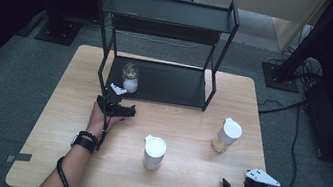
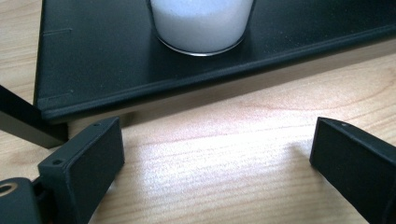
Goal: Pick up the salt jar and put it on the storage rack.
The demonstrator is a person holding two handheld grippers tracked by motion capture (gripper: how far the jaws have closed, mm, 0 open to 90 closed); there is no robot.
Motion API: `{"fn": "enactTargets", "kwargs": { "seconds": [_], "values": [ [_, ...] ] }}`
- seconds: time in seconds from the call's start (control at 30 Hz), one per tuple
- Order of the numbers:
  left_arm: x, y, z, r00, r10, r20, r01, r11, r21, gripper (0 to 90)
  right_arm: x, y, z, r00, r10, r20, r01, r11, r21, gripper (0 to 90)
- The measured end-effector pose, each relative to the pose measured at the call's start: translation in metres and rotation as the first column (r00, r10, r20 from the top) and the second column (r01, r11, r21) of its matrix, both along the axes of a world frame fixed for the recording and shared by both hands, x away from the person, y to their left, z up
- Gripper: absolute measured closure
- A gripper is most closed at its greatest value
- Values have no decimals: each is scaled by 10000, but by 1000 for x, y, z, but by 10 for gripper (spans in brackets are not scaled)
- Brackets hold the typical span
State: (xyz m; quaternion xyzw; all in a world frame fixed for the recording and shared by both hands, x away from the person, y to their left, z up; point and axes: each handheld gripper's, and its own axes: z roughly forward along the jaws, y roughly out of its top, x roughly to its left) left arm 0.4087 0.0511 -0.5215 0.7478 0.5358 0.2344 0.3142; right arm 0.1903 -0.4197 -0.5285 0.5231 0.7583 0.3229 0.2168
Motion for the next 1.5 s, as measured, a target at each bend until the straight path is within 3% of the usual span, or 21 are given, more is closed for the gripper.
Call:
{"fn": "enactTargets", "kwargs": {
  "seconds": [0.77, 1.5],
  "values": [
    [-14, 8, 0, 9990, -439, -38, 439, 9990, -9, 30, 0, 0, 0, 10000, -40, -6, 40, 10000, 5, 0],
    [-39, 22, 0, 9980, -623, -43, 623, 9981, -17, 29, 0, 0, 0, 10000, -40, -20, 40, 10000, 28, 0]
  ]
}}
